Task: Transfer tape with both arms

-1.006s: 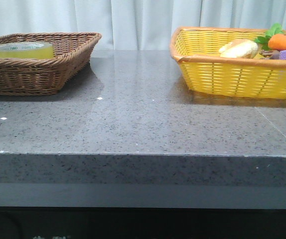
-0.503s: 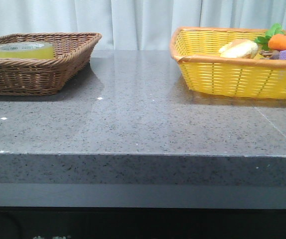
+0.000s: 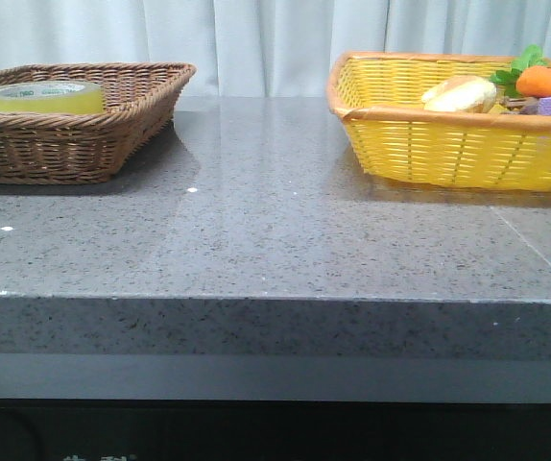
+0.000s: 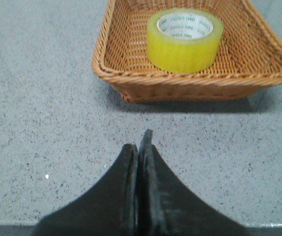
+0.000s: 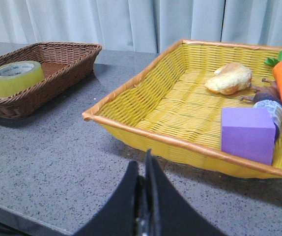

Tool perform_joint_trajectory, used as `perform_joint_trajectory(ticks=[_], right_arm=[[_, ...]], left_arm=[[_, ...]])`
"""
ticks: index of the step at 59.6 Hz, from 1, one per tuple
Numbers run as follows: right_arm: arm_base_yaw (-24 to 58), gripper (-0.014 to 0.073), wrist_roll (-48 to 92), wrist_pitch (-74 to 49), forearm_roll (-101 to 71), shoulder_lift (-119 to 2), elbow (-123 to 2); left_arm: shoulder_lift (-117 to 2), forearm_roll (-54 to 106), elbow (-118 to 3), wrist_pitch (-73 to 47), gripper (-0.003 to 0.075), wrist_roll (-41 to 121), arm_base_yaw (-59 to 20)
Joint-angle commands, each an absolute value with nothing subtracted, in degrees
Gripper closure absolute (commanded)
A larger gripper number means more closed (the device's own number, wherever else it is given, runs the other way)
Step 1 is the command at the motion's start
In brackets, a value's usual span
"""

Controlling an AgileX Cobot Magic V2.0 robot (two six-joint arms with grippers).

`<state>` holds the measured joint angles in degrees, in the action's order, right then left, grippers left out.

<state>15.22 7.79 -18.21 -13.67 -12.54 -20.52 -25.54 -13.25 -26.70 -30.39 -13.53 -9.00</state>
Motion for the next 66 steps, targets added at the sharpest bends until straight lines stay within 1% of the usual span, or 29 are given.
perform_joint_trajectory(ticks=[1,17,26,44,51,58,66], right_arm=[[14.83,0.0684,7.96,-14.18,-14.1,-13.04,-21.97],[14.83,0.0684,7.96,-14.18,-14.1,-13.04,-21.97],[14.83,0.0684,7.96,-14.18,-14.1,-13.04,-21.97],[14.83,0.0684,7.96,-14.18,-14.1,-13.04,-21.97],[14.83,0.0684,7.96,-14.18,-14.1,-13.04,-21.97],[14.83,0.0684,7.96,-14.26,-14.1,-13.04,-21.97],[14.83,0.0684,7.96,-14.26,-14.1,-13.04,-21.97]], left_arm=[[-25.79,-13.56,-27.97,-25.73,0.074,-14.01,-9.37],[-25.64,-13.56,-27.97,-25.19,0.074,-14.01,-9.37],[-20.79,-11.38,-25.97,-23.1,0.074,-14.01,-9.27],[-4.13,-4.06,-12.69,-19.43,0.074,-11.97,-9.04],[1.17,-0.51,-7.62,-15.88,0.074,-10.04,-5.81],[1.41,0.78,-3.5,-12.39,0.074,-9.29,-2.7],[1.54,0.78,0.33,-8.03,0.074,-9.29,-1.95]])
